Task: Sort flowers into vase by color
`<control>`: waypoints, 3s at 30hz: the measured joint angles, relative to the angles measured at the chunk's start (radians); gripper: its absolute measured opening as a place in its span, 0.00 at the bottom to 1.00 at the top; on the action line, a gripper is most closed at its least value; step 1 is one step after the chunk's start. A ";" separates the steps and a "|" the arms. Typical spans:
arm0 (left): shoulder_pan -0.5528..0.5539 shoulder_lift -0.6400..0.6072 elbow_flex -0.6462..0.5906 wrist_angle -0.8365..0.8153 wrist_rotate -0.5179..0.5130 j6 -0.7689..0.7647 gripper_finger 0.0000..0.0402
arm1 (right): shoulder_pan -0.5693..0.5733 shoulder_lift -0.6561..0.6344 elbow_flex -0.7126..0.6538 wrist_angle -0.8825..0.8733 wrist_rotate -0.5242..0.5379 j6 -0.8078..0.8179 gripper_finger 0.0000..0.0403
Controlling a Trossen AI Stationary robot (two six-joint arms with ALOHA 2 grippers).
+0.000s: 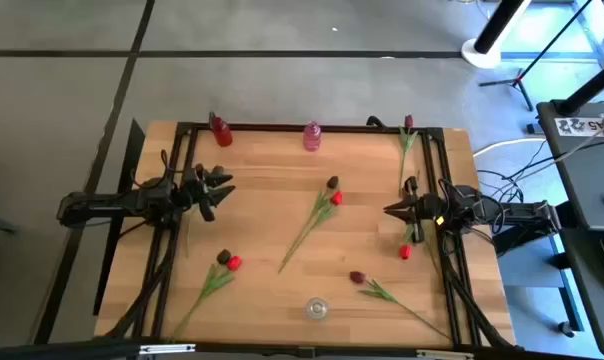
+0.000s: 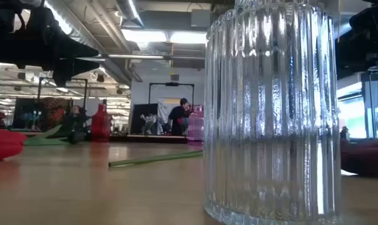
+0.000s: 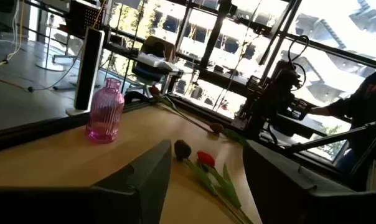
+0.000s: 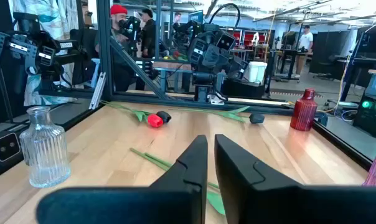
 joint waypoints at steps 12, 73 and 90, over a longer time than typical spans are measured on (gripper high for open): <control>0.000 0.000 0.000 0.000 0.000 0.000 0.49 | 0.000 0.000 0.000 0.000 0.000 0.000 0.08; 0.000 0.000 0.000 0.000 0.000 0.000 0.49 | 0.000 1.059 0.482 0.091 0.349 1.147 0.08; 0.000 0.000 0.000 0.000 0.000 0.000 0.49 | 0.014 1.555 0.749 -0.098 0.390 1.870 0.50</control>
